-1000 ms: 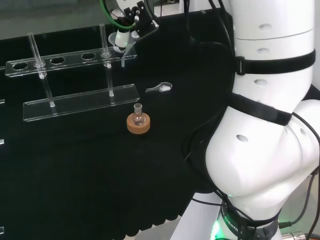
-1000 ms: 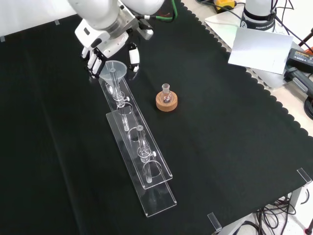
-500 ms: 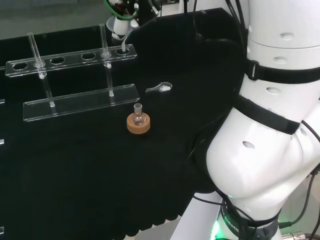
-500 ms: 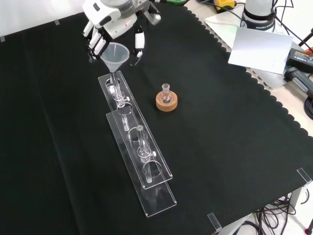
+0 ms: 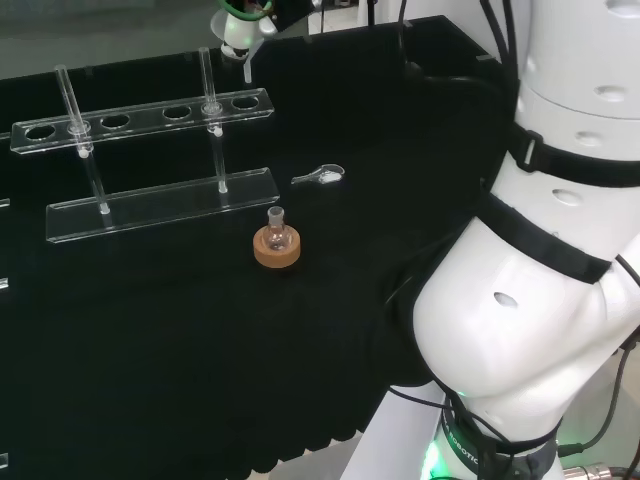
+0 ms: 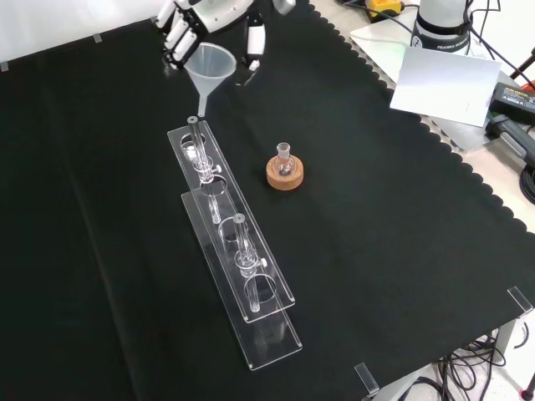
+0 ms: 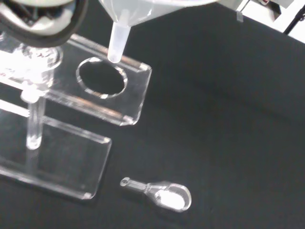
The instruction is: Pick up the funnel from the transparent funnel stand.
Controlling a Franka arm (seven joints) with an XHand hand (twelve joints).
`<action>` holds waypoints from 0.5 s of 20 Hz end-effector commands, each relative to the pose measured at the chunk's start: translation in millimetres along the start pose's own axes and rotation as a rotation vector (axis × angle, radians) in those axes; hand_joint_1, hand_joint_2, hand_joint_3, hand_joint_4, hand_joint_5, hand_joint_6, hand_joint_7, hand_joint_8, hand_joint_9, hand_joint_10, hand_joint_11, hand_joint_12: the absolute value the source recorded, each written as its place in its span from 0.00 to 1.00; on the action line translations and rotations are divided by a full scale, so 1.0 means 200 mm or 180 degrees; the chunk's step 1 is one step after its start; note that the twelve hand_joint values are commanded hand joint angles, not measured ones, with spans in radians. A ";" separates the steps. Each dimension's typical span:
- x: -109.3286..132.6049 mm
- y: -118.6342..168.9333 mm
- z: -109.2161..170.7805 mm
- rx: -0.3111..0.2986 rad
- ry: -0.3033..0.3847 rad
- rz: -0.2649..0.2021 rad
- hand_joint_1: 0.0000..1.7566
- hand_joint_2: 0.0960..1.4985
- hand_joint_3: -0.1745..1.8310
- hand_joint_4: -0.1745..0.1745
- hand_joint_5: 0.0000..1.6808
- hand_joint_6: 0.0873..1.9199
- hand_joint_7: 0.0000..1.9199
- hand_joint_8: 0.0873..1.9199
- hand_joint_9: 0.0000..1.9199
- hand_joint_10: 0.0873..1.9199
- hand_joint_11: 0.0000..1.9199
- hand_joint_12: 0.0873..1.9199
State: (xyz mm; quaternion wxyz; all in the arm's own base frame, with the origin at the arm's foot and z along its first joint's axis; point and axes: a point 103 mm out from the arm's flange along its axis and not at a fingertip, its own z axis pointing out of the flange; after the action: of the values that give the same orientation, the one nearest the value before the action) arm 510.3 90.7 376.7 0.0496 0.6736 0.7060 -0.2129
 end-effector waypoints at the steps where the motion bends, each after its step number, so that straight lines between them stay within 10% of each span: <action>1: 0.06 -0.25 0.04 0.0111 -0.0023 0.0138 0.52 0.41 0.39 0.51 0.41 0.13 0.39 0.32 0.57 0.18 0.32 0.65; 10: 0.14 -0.44 0.12 0.0195 -0.0042 0.0179 0.52 0.41 0.39 0.52 0.39 0.18 0.38 0.32 0.57 0.18 0.33 0.65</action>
State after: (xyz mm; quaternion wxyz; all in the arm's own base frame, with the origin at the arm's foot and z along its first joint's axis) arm 467.8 100.8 377.4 0.0423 0.6813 0.6973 -0.2189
